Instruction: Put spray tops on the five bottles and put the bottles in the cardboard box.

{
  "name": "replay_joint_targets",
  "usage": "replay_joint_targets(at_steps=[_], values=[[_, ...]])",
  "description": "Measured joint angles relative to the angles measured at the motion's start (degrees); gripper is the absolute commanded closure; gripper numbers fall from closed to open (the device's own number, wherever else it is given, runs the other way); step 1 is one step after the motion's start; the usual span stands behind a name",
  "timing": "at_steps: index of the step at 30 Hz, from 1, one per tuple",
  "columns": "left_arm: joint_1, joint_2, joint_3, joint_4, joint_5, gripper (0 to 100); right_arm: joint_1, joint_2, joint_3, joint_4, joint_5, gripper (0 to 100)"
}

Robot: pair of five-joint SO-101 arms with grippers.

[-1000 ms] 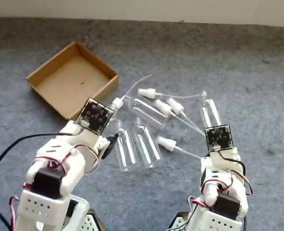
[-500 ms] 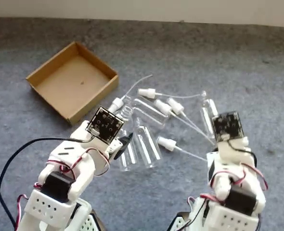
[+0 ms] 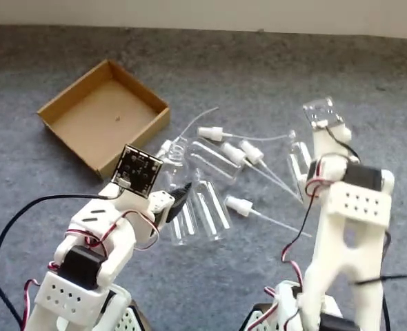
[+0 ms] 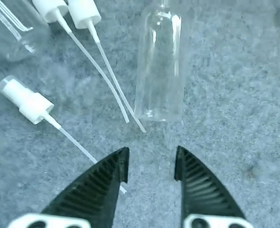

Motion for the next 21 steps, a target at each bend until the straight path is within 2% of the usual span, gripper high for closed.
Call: replay_joint_targets(at_steps=[5,11,16,21], values=[[-3.43,0.00,0.35,0.00,0.00,85,-4.40,10.02,-9.32,0.44,0.00,82.4],[-7.47,-2.90,4.57,-0.35,0.26,85,-11.25,20.75,-22.68,5.98,0.00,82.5],[-7.91,-13.27,10.37,-0.35,0.35,85,-15.91,31.56,-34.29,7.03,0.00,82.5],[-7.74,-24.18,14.51,-0.44,0.35,85,-17.05,45.01,-43.96,7.03,0.09,82.5]])
